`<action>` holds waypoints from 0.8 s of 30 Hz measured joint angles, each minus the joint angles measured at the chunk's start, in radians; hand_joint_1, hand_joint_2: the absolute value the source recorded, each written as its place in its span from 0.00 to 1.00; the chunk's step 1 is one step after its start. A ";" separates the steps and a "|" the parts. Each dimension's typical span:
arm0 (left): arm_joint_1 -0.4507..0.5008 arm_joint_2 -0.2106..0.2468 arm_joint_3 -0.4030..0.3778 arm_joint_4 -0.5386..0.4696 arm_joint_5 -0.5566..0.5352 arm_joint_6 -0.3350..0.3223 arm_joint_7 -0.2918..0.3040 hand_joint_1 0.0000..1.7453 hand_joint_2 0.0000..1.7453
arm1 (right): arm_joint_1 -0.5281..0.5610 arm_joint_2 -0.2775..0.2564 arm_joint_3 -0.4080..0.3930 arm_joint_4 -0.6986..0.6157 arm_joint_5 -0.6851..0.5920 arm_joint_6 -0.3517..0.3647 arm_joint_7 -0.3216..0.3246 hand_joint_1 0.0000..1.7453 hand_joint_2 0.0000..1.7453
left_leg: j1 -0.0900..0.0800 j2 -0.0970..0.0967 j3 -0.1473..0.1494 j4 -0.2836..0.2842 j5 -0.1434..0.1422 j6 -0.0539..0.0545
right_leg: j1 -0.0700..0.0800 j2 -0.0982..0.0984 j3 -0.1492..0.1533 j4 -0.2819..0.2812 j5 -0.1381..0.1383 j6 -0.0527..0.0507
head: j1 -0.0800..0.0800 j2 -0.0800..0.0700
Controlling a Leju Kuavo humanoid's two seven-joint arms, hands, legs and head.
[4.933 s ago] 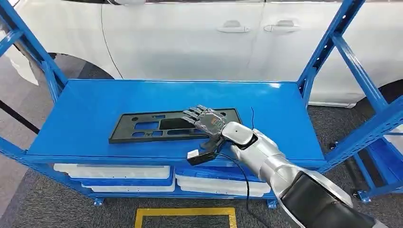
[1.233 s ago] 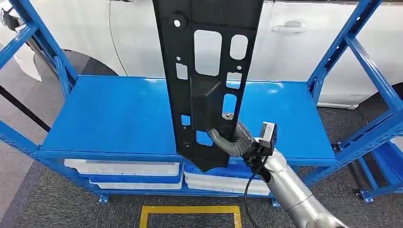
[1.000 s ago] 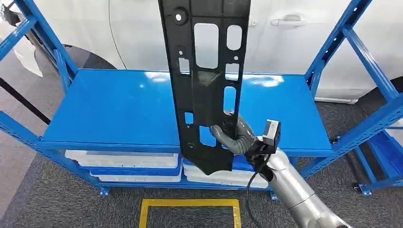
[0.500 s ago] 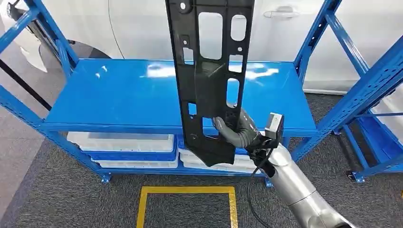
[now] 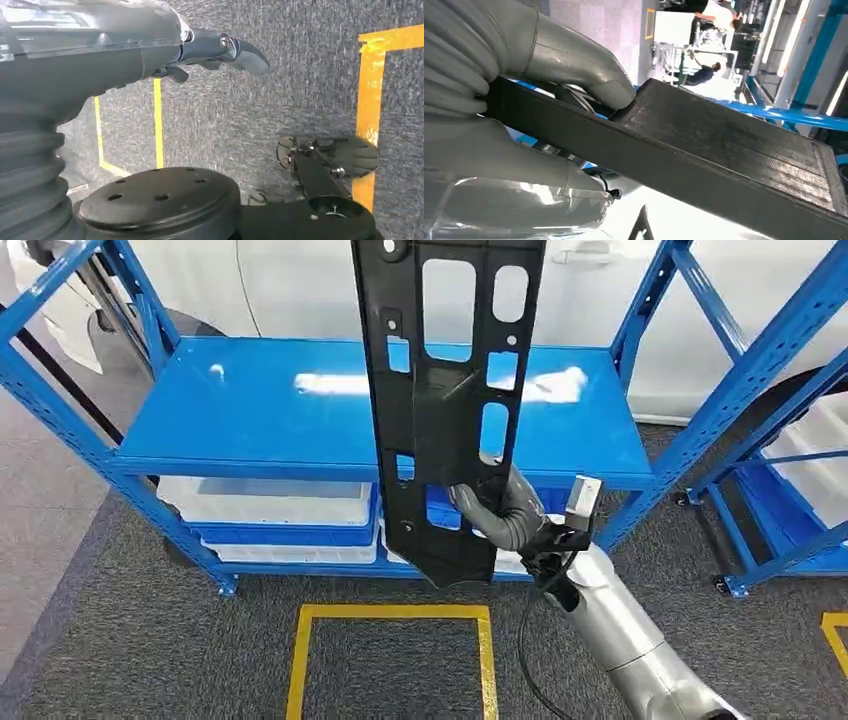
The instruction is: Take the parts from the cabinet and place them on the table.
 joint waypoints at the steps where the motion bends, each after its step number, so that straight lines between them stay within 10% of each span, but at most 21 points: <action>1: -0.001 0.000 0.000 0.000 0.000 0.000 -0.001 0.00 1.00 | -0.001 0.000 0.000 0.000 0.000 0.000 -0.001 1.00 1.00 | 0.001 0.000 -0.003 0.002 0.009 -0.006 | 0.003 0.002 0.018 -0.043 -0.019 -0.011 | 0.000 0.000; 5: 0.001 0.000 0.000 0.000 0.000 0.002 -0.001 0.00 1.00 | -0.002 -0.001 -0.002 0.000 -0.002 -0.002 -0.004 1.00 1.00 | 0.007 -0.002 -0.015 0.001 0.024 -0.028 | -0.001 -0.010 -0.014 -0.038 0.020 -0.041 | 0.000 0.000; 9: -0.005 0.000 0.000 0.000 0.000 0.003 -0.002 0.00 1.00 | -0.004 0.000 -0.006 0.000 -0.005 -0.004 -0.008 1.00 1.00 | 0.006 -0.001 -0.081 0.264 -0.198 -0.038 | 0.005 -0.009 -0.079 -0.036 0.071 -0.058 | 0.000 0.000; 11: -0.006 0.000 0.000 0.000 0.000 0.003 -0.003 0.00 1.00 | -0.004 0.000 -0.008 0.000 -0.005 -0.005 -0.008 1.00 1.00 | 0.006 -0.001 -0.066 0.336 -0.170 -0.038 | 0.009 -0.009 -0.114 -0.030 0.094 -0.057 | 0.000 0.000; 14: -0.002 0.000 0.000 0.000 0.000 0.003 0.000 0.00 1.00 | -0.004 0.000 -0.017 -0.006 -0.006 -0.007 -0.007 1.00 1.00 | 0.005 -0.002 0.091 0.151 -0.090 -0.019 | 0.016 -0.007 -0.159 -0.018 0.125 -0.052 | 0.000 0.000; 16: -0.007 0.001 0.000 0.000 0.000 0.003 -0.001 0.00 1.00 | -0.004 0.000 -0.027 -0.019 -0.009 -0.014 -0.007 1.00 1.00 | -0.002 -0.002 0.196 -0.021 -0.163 -0.010 | 0.017 -0.009 -0.170 -0.013 0.139 -0.042 | 0.000 0.000; 19: -0.005 0.000 0.000 0.000 -0.001 0.003 0.003 0.00 1.00 | 0.000 0.000 -0.032 -0.032 -0.013 -0.020 -0.003 1.00 1.00 | -0.009 -0.003 0.170 -0.020 -0.133 0.002 | 0.011 -0.011 -0.174 -0.029 0.177 -0.022 | 0.000 0.000; 20: -0.004 -0.001 0.000 0.000 -0.001 0.001 0.005 0.00 1.00 | 0.004 -0.001 -0.035 -0.034 -0.012 -0.022 -0.002 1.00 1.00 | 0.000 0.002 0.165 -0.031 -0.115 0.007 | 0.013 -0.009 -0.182 -0.027 0.173 -0.017 | 0.000 0.000; 24: -0.004 -0.001 0.000 0.000 0.000 -0.001 0.007 0.00 1.00 | 0.019 -0.001 -0.047 -0.050 -0.010 -0.024 0.003 1.00 1.00 | -0.001 0.007 0.095 -0.030 -0.057 0.021 | 0.001 -0.002 -0.247 0.212 -0.063 0.004 | 0.000 0.000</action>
